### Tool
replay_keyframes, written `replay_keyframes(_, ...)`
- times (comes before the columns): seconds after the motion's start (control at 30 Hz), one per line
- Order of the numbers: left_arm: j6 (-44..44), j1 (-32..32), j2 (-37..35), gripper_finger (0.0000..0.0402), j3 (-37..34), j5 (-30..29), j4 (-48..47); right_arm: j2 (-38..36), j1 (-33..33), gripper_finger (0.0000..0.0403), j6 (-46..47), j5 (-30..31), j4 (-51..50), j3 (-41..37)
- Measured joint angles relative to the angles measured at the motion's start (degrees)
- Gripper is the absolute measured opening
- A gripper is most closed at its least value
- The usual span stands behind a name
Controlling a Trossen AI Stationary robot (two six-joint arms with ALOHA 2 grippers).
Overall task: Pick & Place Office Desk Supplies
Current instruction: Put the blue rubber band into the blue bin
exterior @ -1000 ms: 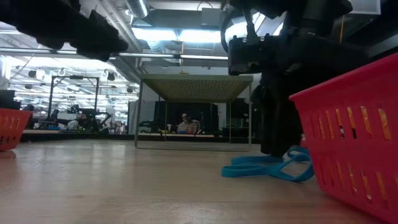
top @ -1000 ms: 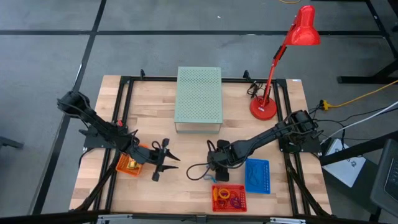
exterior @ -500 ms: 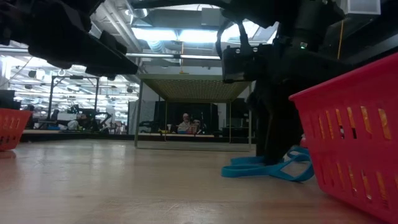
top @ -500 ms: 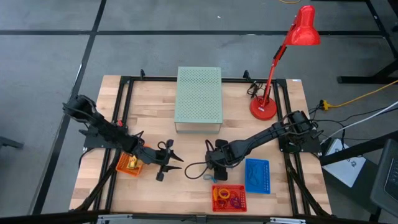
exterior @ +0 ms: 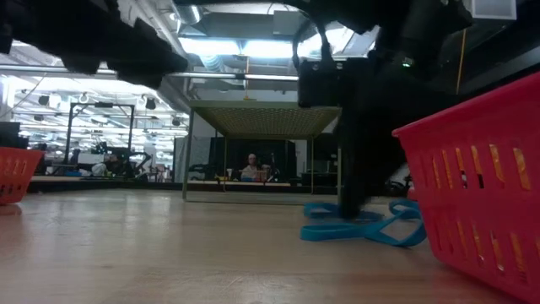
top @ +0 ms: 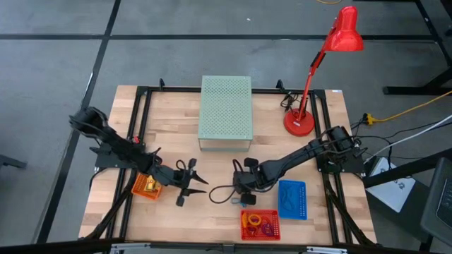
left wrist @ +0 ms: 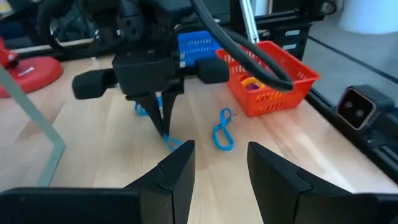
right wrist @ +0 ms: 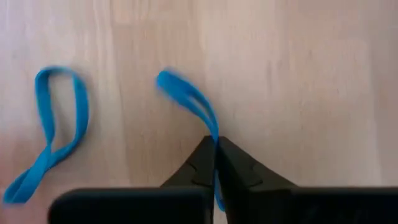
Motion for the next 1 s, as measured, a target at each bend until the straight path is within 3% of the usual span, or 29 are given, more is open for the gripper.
replay_keyframes(0.13,2.30,-1.01,-2.83,0.0143,-0.01,-0.22,-0.42,-2.85,0.73,0.0005,-0.21,5.56,0.64,2.38)
replay_keyframes(0.4,1.91,-4.30,-10.09,0.0143,-0.05,-5.22,-7.46,-18.03,6.25,0.0002,-1.30,19.49,1.82,1.79)
replay_keyframes(0.5,2.23,-5.93,-10.75,0.0143,-0.05,-6.53,-7.69,-23.88,9.44,0.0001,3.87,24.79,-1.28,-1.32)
replay_keyframes(0.6,2.37,-6.87,-10.75,0.0143,-0.05,-7.99,-7.82,-29.16,13.81,0.0001,14.78,28.94,-7.93,-3.92)
replay_keyframes(0.73,2.37,-7.08,-10.75,0.0143,-0.05,-7.98,-7.69,-32.12,19.84,0.0001,34.70,29.01,-22.62,-6.22)
replay_keyframes(0.83,2.37,-7.08,-10.76,0.0143,-0.05,-8.00,-7.26,-32.37,23.81,0.0001,46.91,24.21,-29.94,-6.31)
replay_keyframes(1.0,2.37,-6.98,-10.75,0.0143,-0.05,-7.98,-7.33,-31.68,30.62,0.0000,58.78,18.83,-35.07,-6.31)
